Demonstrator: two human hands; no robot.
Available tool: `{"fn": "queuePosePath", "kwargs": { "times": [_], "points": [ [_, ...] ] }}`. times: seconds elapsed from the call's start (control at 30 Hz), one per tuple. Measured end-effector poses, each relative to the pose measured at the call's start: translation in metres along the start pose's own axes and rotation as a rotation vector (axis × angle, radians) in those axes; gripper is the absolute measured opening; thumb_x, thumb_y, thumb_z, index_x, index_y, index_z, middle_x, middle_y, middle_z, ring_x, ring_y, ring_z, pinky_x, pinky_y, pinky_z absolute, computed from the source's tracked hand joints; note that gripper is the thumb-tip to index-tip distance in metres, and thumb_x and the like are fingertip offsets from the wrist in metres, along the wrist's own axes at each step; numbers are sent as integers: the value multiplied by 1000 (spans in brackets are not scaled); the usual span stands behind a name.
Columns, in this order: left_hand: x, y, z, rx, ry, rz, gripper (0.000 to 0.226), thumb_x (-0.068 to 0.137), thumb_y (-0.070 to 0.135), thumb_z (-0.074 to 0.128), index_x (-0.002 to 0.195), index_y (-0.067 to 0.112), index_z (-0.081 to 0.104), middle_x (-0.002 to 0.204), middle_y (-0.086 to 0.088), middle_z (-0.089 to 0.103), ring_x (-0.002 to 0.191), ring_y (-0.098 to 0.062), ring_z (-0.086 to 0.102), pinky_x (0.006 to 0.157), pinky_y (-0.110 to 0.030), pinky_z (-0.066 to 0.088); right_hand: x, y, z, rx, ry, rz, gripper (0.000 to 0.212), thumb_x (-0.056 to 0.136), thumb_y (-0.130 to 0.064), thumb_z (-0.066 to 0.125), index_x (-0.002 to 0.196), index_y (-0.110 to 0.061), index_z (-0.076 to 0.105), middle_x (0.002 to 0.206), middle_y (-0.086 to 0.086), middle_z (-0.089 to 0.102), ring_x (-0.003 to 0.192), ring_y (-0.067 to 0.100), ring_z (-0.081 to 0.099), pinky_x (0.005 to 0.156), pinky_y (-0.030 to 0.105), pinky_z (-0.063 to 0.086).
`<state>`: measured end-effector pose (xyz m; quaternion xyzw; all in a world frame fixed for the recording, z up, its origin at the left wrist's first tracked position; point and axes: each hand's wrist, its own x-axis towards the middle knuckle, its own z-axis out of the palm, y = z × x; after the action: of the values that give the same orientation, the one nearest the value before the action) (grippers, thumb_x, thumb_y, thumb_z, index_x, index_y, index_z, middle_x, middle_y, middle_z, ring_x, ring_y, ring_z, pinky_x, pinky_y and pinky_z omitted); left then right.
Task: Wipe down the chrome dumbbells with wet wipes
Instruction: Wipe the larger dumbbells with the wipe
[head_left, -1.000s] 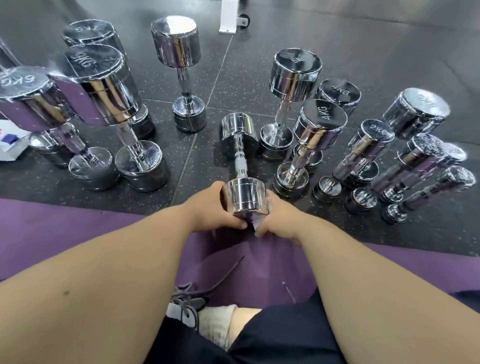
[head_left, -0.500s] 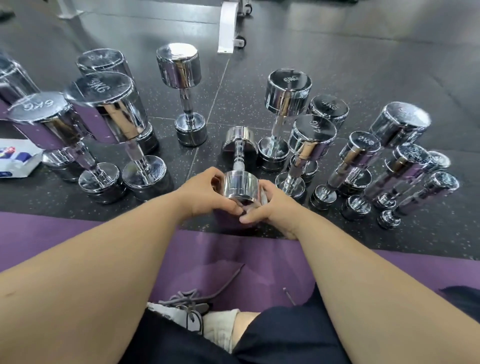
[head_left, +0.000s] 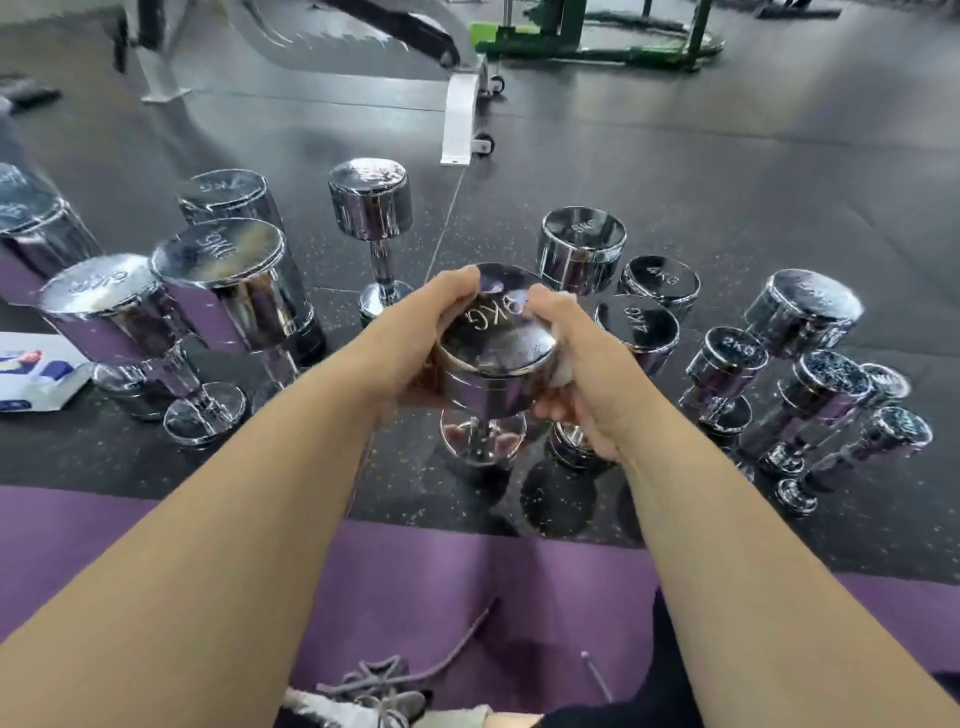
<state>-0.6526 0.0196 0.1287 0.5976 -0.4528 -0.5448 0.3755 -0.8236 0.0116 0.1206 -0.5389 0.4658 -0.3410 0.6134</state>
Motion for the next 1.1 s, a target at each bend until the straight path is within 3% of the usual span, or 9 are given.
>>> {"fn": "queuePosePath", "kwargs": {
  "times": [0.13, 0.23, 0.37, 0.47, 0.53, 0.63, 0.8, 1.0, 1.1],
  "points": [
    [-5, 4, 1, 63, -18, -98, 45, 94, 60, 41, 86, 23, 66, 66, -1, 72, 57, -16, 70, 57, -29, 56, -5, -6, 1, -61, 6, 92, 40, 89, -61, 49, 93, -28, 71, 63, 6, 58, 44, 16, 46, 39, 19, 33],
    [-6, 10, -1, -8, -11, -129, 47, 93, 62, 44, 91, 20, 67, 77, -5, 76, 65, -20, 73, 67, -33, 58, -2, -14, 8, -157, 71, 144, 62, 73, -75, 51, 94, -20, 71, 74, 6, 69, 55, 21, 57, 55, 30, 46],
    [-10, 13, 3, -40, 54, -71, 41, 95, 61, 44, 92, 27, 68, 76, 5, 76, 75, -19, 72, 83, -36, 55, -6, -32, 15, -678, 315, -109, 44, 99, -40, 42, 67, -13, 53, 68, 3, 59, 66, 24, 54, 67, 34, 42],
    [-14, 9, 7, -189, 109, -67, 50, 98, 62, 35, 103, 25, 68, 89, 0, 77, 91, -24, 71, 91, -41, 53, -7, -36, 28, -784, 406, -414, 36, 104, -24, 38, 105, -6, 70, 115, 10, 69, 114, 27, 58, 96, 33, 41],
    [-13, 1, 4, -335, 102, -70, 65, 98, 65, 26, 118, 19, 66, 111, -11, 73, 101, -28, 68, 93, -43, 51, -11, -38, 41, -976, 189, -468, 40, 106, -29, 34, 138, -19, 55, 149, -2, 47, 144, 15, 32, 120, 40, 18],
    [-12, -3, -3, -465, 95, -39, 75, 97, 68, 14, 125, 18, 63, 122, -14, 67, 107, -31, 62, 98, -44, 44, -28, -40, 42, -1200, -74, -510, 46, 107, -37, 22, 151, -30, 34, 160, -14, 23, 149, 4, 11, 121, 49, -10],
    [-16, -8, 5, -497, 107, -7, 71, 99, 65, 15, 119, 22, 68, 120, -13, 69, 104, -30, 65, 88, -40, 52, -18, -54, 23, -1391, 30, -265, 52, 107, -35, 16, 157, -20, 15, 165, -6, 7, 152, 15, 2, 119, 55, -8],
    [-25, -10, 5, -545, 106, -4, 69, 100, 63, 11, 113, 25, 68, 109, -6, 71, 94, -20, 64, 73, -31, 48, -41, -39, 45, -1352, -92, -511, 50, 107, -33, 20, 157, -24, 15, 164, -11, 8, 150, 5, 2, 121, 46, -8],
    [-28, -18, 8, -478, 110, -37, 67, 100, 60, 16, 102, 20, 70, 101, -7, 67, 91, -24, 57, 75, -35, 46, -41, -31, 19, -920, 79, -381, 47, 108, -32, 25, 154, -23, 28, 158, -11, 29, 145, 4, 22, 119, 24, 10]
  ]
}}
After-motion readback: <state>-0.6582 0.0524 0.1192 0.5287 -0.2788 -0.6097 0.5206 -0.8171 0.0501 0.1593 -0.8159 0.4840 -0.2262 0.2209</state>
